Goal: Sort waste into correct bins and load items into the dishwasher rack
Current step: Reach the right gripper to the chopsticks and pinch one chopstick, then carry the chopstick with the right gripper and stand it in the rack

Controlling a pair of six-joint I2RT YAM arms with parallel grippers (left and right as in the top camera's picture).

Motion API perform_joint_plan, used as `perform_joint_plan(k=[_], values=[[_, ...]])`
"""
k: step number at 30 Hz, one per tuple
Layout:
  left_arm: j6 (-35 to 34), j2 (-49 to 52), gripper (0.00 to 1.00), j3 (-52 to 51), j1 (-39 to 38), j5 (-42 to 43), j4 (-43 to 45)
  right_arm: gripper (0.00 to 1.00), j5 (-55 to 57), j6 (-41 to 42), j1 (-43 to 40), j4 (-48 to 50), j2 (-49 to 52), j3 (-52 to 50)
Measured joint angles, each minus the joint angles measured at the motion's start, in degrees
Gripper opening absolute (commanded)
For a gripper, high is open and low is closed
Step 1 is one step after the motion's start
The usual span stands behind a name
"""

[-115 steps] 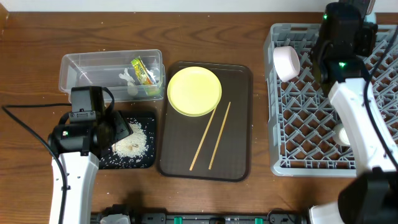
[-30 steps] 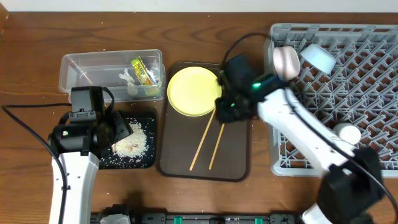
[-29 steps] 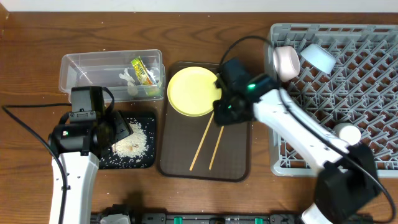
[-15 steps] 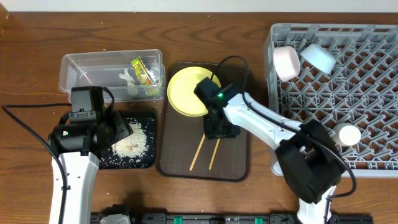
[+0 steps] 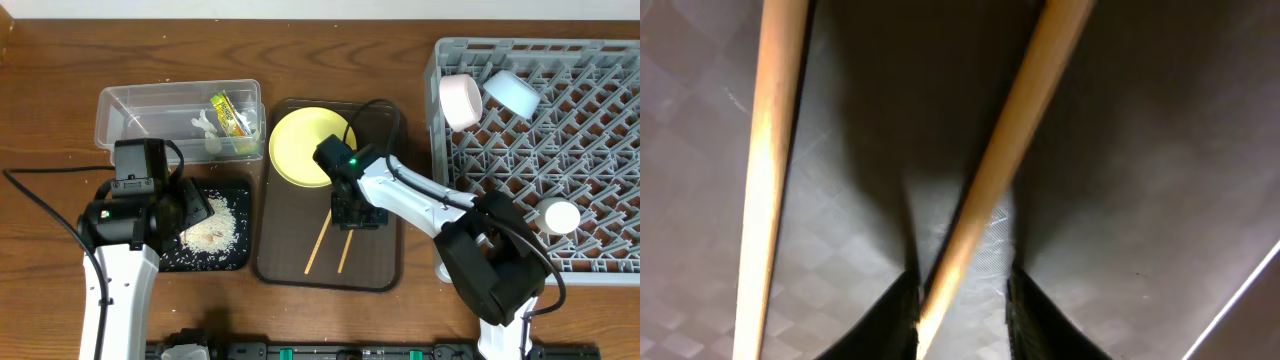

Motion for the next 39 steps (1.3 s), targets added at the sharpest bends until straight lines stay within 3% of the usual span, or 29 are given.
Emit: perform_joint_plan(k=[4, 13, 25, 31, 39], values=[[0.0, 0.0, 0.67, 0.0, 0.0, 0.0, 0.0, 0.01, 0.7, 0.81, 0.0, 0.24, -0.09, -0.13], [0.0, 0.0, 0.67, 0.0, 0.0, 0.0, 0.0, 0.01, 2.75, -2.36, -3.34, -0.39, -2.95, -1.57], [0.0, 0.0, 0.67, 0.0, 0.0, 0.0, 0.0, 0.01, 4.66, -24.28, -20.55, -5.7, -28.0, -1.46], [0.0, 0.0, 0.67, 0.0, 0.0, 0.0, 0.0, 0.01, 4.74, -30.01, -26.62, -10.23, -28.26, -1.77], [0.0, 0.0, 0.67, 0.0, 0.0, -0.02, 0.0, 0.02, 6.03, -32.96, -30.1, -6.45, -26.16, -8.59]])
